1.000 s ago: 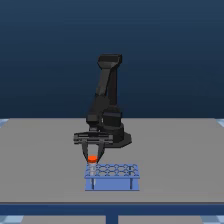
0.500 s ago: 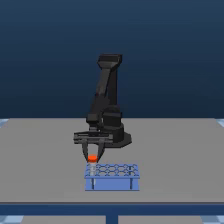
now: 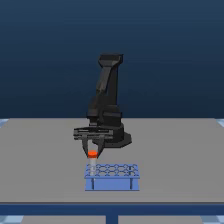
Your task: Pick up the centrifuge tube on the rack
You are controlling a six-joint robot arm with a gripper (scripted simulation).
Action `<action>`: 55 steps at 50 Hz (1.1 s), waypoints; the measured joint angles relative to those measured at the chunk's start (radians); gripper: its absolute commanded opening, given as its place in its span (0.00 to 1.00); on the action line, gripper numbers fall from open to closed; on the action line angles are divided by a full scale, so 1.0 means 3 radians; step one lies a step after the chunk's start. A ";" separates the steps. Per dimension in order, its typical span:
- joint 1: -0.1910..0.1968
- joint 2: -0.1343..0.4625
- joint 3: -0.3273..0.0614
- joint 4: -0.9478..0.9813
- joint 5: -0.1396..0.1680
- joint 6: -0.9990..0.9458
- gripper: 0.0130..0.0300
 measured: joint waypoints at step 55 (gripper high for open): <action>0.0000 -0.0388 -0.0342 -0.2713 0.0113 0.2770 0.00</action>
